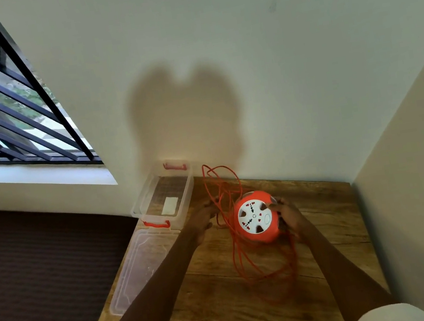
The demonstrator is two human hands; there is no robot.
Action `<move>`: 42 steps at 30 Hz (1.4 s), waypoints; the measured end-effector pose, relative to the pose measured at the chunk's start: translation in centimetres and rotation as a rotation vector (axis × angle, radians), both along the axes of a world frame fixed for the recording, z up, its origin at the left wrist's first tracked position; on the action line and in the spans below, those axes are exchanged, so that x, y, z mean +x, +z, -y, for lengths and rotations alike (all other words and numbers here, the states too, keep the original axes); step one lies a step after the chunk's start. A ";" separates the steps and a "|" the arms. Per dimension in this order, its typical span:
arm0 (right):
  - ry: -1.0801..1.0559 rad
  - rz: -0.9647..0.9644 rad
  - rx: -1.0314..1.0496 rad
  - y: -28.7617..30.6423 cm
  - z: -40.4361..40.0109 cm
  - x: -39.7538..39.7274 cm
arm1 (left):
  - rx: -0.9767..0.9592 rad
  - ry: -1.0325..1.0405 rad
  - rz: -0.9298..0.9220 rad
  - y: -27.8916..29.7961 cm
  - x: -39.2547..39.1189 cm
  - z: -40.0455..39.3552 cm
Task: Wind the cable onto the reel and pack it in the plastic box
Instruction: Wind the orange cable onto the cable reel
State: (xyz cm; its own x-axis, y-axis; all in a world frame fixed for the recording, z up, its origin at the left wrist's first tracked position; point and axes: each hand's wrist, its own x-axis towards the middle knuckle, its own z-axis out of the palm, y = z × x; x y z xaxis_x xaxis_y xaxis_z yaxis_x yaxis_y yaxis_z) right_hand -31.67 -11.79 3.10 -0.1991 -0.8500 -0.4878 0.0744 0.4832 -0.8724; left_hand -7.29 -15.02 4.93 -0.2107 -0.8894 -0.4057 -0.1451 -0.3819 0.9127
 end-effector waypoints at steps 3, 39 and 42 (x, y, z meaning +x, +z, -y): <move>0.050 0.002 0.008 0.3 0.1 0.7 | -0.081 -0.083 0.029 0.9 -0.4 0.3; 0.662 -0.726 -0.253 6.3 5.7 9.4 | -0.229 0.217 0.413 1.3 5.1 1.6; 0.682 -0.713 -0.262 4.7 5.5 9.2 | -0.333 0.261 0.439 2.0 5.5 1.3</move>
State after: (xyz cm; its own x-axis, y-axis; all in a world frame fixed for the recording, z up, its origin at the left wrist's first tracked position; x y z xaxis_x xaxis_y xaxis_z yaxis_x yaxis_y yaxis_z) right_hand -22.45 -17.24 7.84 0.1960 -0.9539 -0.2274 -0.7236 0.0158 -0.6900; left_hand -1.75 -16.29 6.90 0.1550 -0.9832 -0.0961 -0.4747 -0.1594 0.8656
